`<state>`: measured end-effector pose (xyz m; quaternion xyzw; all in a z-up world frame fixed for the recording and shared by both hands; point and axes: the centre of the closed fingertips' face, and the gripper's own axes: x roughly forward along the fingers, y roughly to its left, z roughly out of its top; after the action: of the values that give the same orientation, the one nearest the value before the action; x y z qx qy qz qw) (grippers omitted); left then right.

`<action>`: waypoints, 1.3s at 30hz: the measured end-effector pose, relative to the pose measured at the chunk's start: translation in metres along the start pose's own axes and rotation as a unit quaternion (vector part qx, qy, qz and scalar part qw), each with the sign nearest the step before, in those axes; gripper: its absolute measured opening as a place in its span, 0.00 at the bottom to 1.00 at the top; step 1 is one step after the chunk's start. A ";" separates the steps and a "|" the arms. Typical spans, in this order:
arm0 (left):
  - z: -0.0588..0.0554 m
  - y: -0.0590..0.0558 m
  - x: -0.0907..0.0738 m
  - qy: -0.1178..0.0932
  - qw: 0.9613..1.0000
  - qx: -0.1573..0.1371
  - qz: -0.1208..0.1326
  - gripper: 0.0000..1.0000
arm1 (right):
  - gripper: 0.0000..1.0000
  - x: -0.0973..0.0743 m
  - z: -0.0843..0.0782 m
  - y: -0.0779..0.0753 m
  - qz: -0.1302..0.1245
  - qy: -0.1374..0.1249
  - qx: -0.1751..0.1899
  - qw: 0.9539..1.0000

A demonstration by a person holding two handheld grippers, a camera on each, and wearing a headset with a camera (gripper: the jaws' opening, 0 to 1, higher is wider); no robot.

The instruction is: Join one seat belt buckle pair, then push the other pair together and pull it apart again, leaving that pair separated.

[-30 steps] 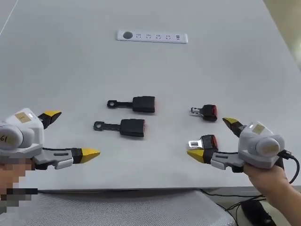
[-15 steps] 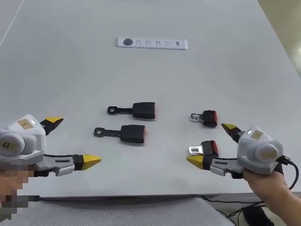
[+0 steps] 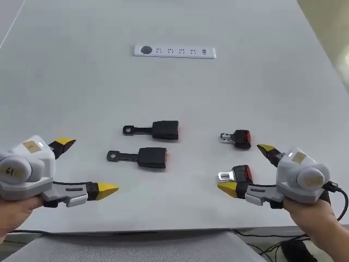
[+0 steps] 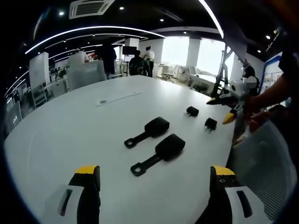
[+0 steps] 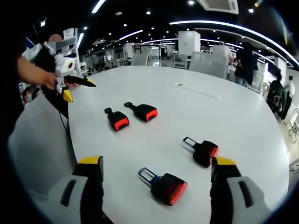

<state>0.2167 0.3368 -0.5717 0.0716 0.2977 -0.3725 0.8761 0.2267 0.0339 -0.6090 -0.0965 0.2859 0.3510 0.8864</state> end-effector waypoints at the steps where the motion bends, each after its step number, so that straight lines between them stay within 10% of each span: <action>1: 0.000 0.000 0.001 0.000 1.000 0.000 -0.001 1.00 | 0.96 0.000 0.000 -0.001 0.001 0.001 0.000 1.000; 39: 0.013 -0.006 0.052 0.024 0.997 0.048 -0.052 0.98 | 0.92 0.002 -0.029 -0.010 0.089 0.064 -0.045 0.993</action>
<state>0.2465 0.2965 -0.5903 0.1072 0.3038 -0.4292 0.8438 0.2225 0.0169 -0.6342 -0.1327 0.3331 0.4344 0.8262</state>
